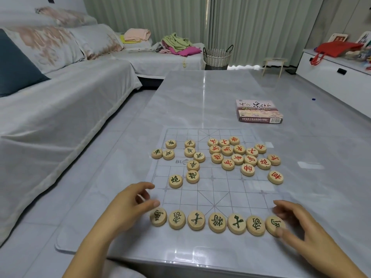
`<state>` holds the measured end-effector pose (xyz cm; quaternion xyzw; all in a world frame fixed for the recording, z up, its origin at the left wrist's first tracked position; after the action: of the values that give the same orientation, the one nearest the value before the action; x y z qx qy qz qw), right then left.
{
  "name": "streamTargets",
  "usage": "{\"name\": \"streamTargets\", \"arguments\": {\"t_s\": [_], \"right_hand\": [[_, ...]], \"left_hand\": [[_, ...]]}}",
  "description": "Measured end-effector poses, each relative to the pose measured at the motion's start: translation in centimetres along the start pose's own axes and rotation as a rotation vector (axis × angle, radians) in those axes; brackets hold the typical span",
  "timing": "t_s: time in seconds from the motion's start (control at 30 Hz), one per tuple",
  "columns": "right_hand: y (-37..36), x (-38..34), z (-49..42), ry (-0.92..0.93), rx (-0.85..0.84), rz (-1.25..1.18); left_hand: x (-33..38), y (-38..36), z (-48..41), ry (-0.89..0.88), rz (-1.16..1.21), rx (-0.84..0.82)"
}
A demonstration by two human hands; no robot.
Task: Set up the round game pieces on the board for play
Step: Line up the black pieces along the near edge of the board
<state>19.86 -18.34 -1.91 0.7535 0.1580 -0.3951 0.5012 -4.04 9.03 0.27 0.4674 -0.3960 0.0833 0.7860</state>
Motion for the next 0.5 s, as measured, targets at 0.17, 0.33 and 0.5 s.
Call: {"name": "streamTargets", "arguments": {"t_s": [0.17,0.33,0.5], "right_hand": [[1.0,-0.3,-1.6,-0.001,0.105,-0.032],[0.7,-3.5,-7.1,0.086,0.069,0.081],[-2.5,-5.7,-16.9,0.176,-0.035,0.29]], "left_hand": [[4.5,-1.5,-3.0,-0.053,-0.137,0.015],[3.7,-4.6,-5.3,0.012,-0.232,-0.105],[2.7,-4.1,-5.9,-0.002,-0.173,-0.103]]}}
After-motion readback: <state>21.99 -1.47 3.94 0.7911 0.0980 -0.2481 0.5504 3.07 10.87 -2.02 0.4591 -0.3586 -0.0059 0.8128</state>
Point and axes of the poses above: each hand's wrist, its own z-axis away from the middle knuckle, its own y-axis out of the back of the hand, x = y × z, the point moved 10 cm from there along -z, towards the middle knuckle, and after that the axes turned 13 degrees about y, right-handed, at the moved point
